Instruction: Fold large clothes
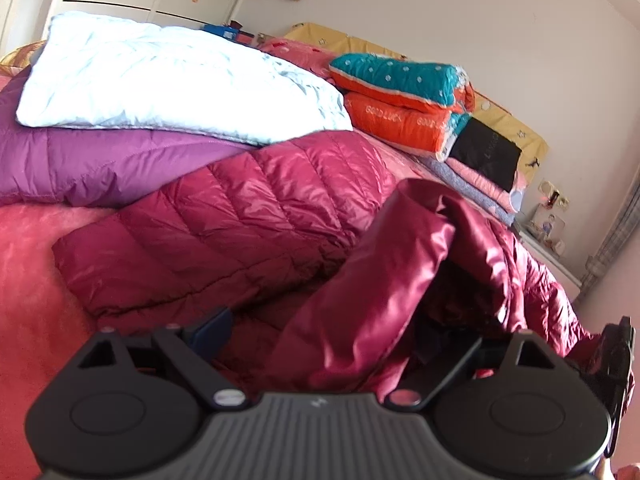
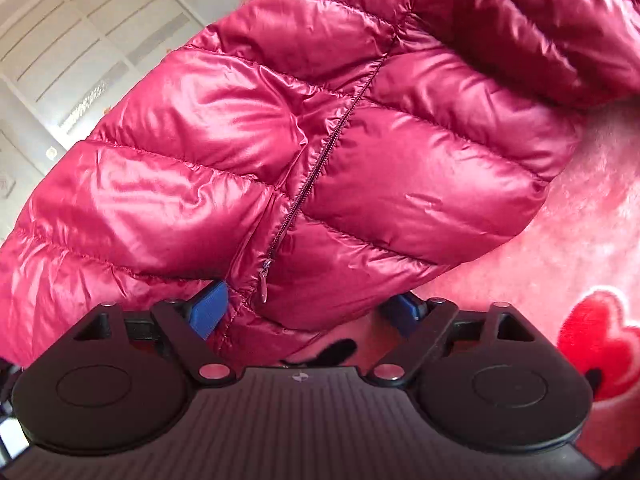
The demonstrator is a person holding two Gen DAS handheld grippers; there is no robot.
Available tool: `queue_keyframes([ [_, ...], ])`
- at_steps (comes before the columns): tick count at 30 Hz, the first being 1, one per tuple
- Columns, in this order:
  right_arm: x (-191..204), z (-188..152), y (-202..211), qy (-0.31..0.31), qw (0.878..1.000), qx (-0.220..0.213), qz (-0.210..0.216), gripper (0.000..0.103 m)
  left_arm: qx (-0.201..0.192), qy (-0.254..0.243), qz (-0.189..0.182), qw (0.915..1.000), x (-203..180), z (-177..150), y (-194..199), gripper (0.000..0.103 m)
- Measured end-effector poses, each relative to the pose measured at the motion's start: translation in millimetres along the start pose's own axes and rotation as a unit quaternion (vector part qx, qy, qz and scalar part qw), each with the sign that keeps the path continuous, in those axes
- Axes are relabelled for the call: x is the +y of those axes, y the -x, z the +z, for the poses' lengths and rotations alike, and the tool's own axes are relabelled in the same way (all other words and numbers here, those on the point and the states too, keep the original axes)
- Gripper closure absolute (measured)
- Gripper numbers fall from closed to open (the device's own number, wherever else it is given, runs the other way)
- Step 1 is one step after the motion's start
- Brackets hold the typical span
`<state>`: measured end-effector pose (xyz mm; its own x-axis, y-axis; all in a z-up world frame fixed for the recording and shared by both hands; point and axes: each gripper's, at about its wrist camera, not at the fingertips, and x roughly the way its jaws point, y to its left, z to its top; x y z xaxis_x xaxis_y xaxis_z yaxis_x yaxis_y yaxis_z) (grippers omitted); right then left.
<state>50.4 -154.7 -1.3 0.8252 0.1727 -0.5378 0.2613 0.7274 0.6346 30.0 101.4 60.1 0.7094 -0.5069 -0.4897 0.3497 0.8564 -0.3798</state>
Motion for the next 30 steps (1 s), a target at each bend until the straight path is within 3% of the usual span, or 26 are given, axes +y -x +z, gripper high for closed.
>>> queue_keyframes([
  [2,-1.8,-1.3,0.2,-0.022,1.000,0.006,0.012,0.031,0.008,-0.006,0.004,0.9999,-1.8,-1.1,-2.6,0.021],
  [3,-6.9,-3.3,9.4,-0.035,0.999,0.011,0.018,0.049,0.011,-0.008,0.005,0.9999,-2.6,-1.8,-3.8,0.026],
  [8,-4.3,-1.8,23.1,-0.049,0.998,0.019,0.022,0.079,0.015,-0.019,-0.003,0.9997,-8.1,-5.1,-6.0,0.050],
  [9,0.0,-1.5,28.7,-0.038,0.999,0.018,0.016,0.082,0.014,-0.025,-0.007,0.9996,-9.4,-5.8,-5.7,0.060],
  [10,5.5,-1.7,37.6,-0.023,1.000,0.015,0.010,0.085,0.014,-0.032,-0.012,0.9993,-11.6,-6.7,-4.9,0.070],
  [12,15.3,-2.8,53.8,0.004,1.000,0.009,0.003,0.088,0.013,-0.051,-0.018,0.9985,-17.2,-8.3,-2.6,0.078],
  [16,31.7,-3.7,92.2,0.047,0.999,-0.004,-0.008,0.091,0.013,-0.080,-0.026,0.9964,-25.7,-11.8,3.5,0.087],
  [25,38.5,-3.9,181.6,0.079,0.997,-0.026,0.000,0.092,0.008,-0.134,-0.044,0.9900,-44.4,-24.9,37.0,0.093],
  [30,30.3,-9.5,211.2,0.081,0.996,-0.019,-0.007,0.092,0.016,-0.191,-0.052,0.9801,-59.6,-36.5,65.3,0.094],
])
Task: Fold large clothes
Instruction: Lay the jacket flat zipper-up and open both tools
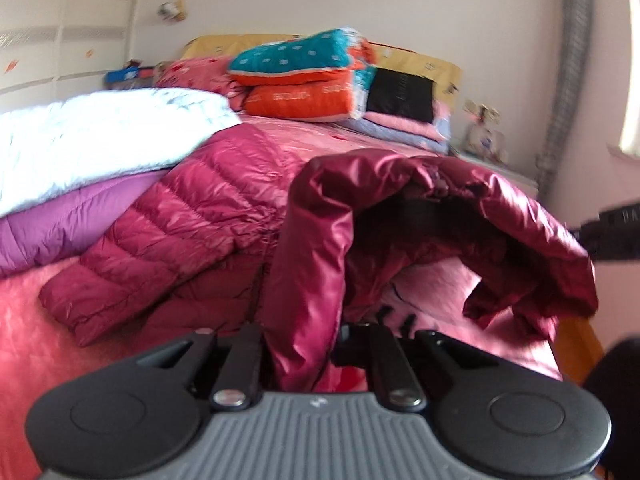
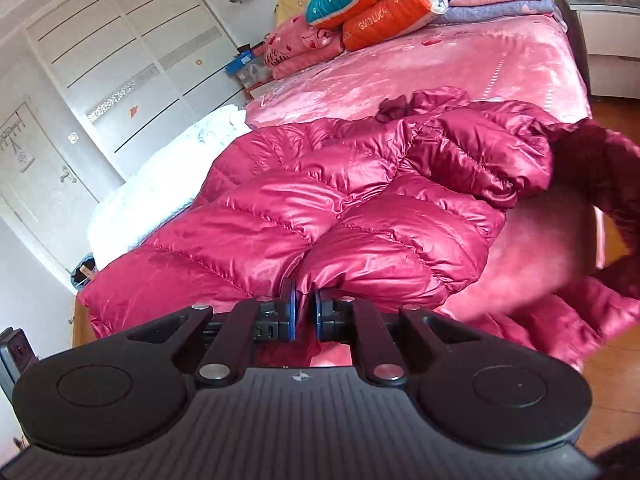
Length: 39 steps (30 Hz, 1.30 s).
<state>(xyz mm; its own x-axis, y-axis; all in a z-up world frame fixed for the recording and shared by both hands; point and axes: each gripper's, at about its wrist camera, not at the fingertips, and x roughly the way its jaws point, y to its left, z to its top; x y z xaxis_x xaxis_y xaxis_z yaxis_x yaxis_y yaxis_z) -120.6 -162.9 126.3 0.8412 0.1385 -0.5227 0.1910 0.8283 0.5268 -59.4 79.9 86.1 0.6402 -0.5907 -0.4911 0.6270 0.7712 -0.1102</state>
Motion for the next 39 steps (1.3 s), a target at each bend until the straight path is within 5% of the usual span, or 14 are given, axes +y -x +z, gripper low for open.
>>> queue_keyframes([
  [8,-20.3,-11.6,14.1,-0.025,0.998,0.056,-0.035,0.092,0.048,-0.078,-0.007,0.9958,-40.0,-13.7,26.9,0.094],
  [20,-56.7,-8.9,0.0,-0.105,0.982,0.134,-0.078,0.086,0.119,-0.098,-0.010,0.9880,-73.6,-30.7,49.1,0.093],
  [23,-57.4,-4.2,-3.1,-0.109,0.982,0.134,-0.081,0.068,0.124,-0.088,-0.007,0.9883,-72.3,-30.5,58.9,0.089],
  [25,-59.8,-5.5,10.1,-0.103,0.983,0.121,-0.088,0.040,0.117,-0.087,-0.004,0.9893,-73.6,-26.5,67.7,0.080],
  [30,-54.2,-0.6,27.2,-0.054,0.991,0.060,-0.108,0.038,0.063,-0.066,-0.003,0.9958,-71.4,-3.0,96.2,0.063],
  [36,-38.8,12.3,42.8,0.039,0.991,-0.027,-0.126,0.004,0.012,-0.055,-0.009,0.9983,-78.0,29.6,107.3,0.056],
  [39,-32.8,17.1,34.5,0.066,0.992,-0.040,-0.101,0.002,0.002,-0.043,-0.025,0.9988,-82.4,40.1,97.2,0.053],
])
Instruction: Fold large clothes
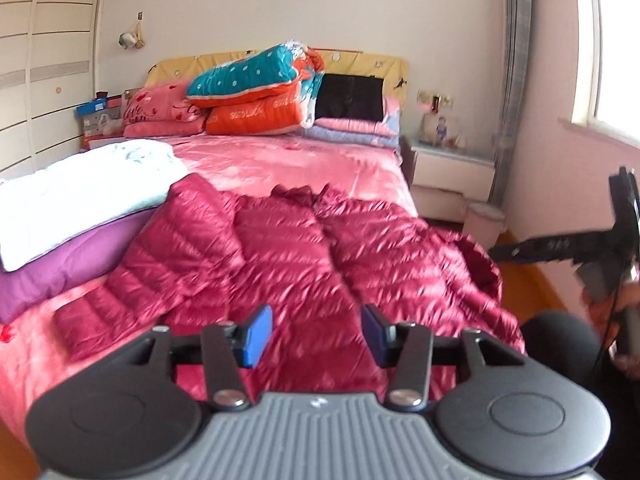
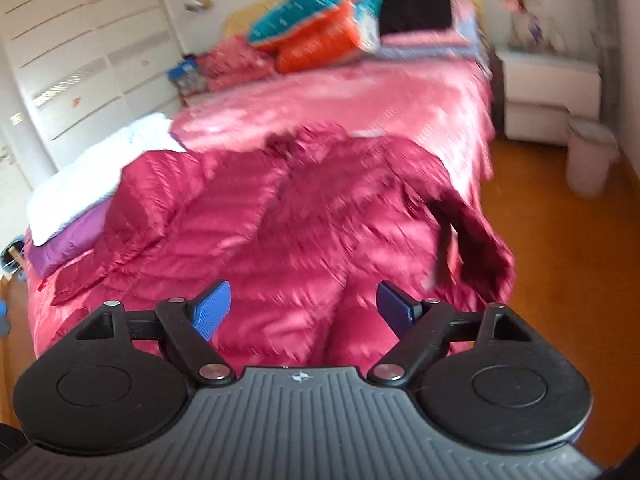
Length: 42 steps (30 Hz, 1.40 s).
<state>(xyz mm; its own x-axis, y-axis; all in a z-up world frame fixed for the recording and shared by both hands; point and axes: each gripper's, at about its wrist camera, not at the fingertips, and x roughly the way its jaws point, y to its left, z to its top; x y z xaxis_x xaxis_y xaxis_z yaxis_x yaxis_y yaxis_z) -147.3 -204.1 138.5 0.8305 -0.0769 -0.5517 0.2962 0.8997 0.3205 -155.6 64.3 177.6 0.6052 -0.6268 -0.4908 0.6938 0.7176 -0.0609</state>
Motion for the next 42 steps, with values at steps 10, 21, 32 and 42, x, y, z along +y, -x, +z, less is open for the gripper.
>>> queue_keyframes([
  [10,4.4,1.7,-112.6,0.042,0.999,0.019,0.029,0.000,0.070,0.025,-0.016,0.9971,-18.8,-1.7,-100.7,0.053],
  [21,-2.5,-34.0,-193.0,0.117,0.989,0.086,-0.039,0.000,0.130,0.023,0.031,0.9907,-17.1,-42.9,-164.3,0.053],
  [32,-0.2,-18.2,-183.6,0.100,0.992,0.070,-0.043,0.000,0.091,0.054,0.041,0.9935,-10.1,-33.9,-147.0,0.052],
  [42,12.2,5.4,-165.2,0.107,0.992,-0.053,-0.045,0.000,0.026,0.213,0.141,0.9665,65.7,-10.6,-112.9,0.037],
])
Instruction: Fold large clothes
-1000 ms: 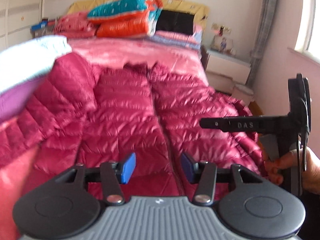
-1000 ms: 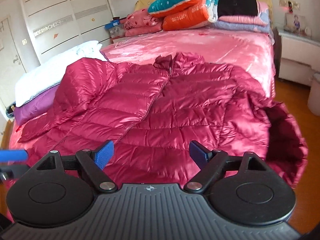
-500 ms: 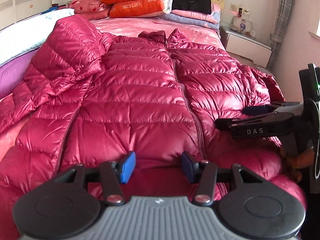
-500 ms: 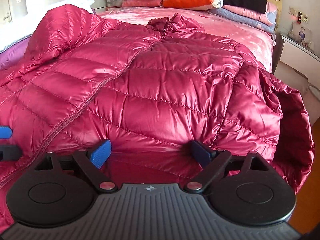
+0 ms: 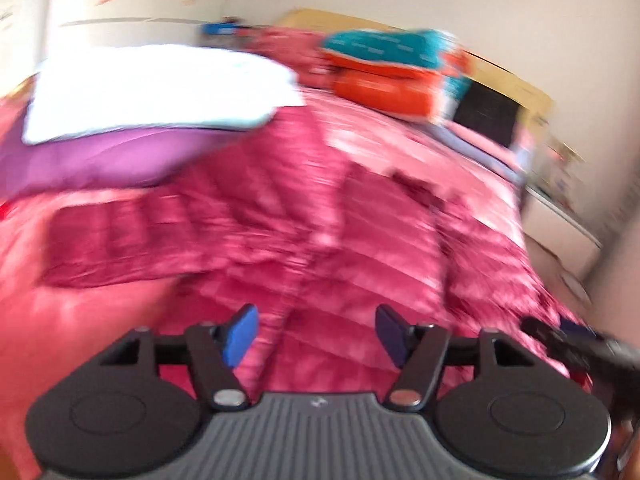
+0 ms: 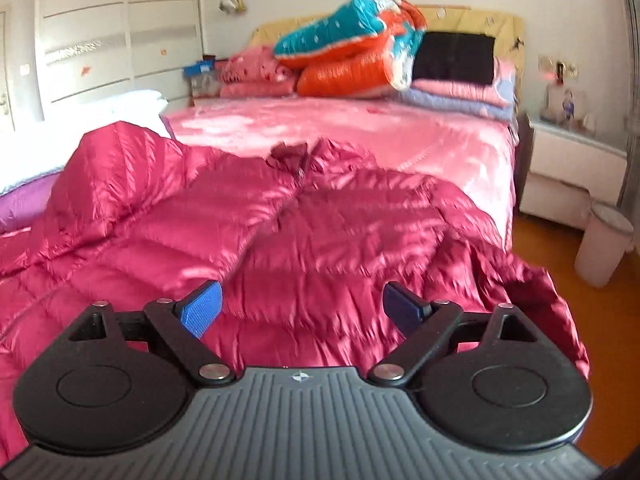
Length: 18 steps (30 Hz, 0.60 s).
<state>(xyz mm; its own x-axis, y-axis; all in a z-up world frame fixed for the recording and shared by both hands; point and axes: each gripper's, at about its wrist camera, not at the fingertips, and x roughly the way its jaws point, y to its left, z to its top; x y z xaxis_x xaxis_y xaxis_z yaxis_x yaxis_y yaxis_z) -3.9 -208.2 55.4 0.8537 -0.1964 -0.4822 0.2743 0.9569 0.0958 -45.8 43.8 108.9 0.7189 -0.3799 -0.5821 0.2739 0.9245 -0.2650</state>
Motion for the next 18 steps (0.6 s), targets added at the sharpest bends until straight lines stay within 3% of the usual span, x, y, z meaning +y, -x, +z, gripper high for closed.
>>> queue_keyframes([
  [4,3.7,4.3,-11.9,-0.001,1.000,-0.004,0.010,0.000,0.001,0.089,0.037,0.9953,41.5,9.6,-6.9,0.035],
  [10,7.1,13.1,-31.6,-0.035,0.999,-0.002,0.021,0.000,-0.023,0.192,0.051,0.9798,88.0,17.4,-12.0,0.035],
  [18,14.4,15.9,-65.5,-0.060,0.997,0.026,0.049,0.000,-0.029,0.268,0.055,0.9613,121.4,16.1,-31.2,0.034],
])
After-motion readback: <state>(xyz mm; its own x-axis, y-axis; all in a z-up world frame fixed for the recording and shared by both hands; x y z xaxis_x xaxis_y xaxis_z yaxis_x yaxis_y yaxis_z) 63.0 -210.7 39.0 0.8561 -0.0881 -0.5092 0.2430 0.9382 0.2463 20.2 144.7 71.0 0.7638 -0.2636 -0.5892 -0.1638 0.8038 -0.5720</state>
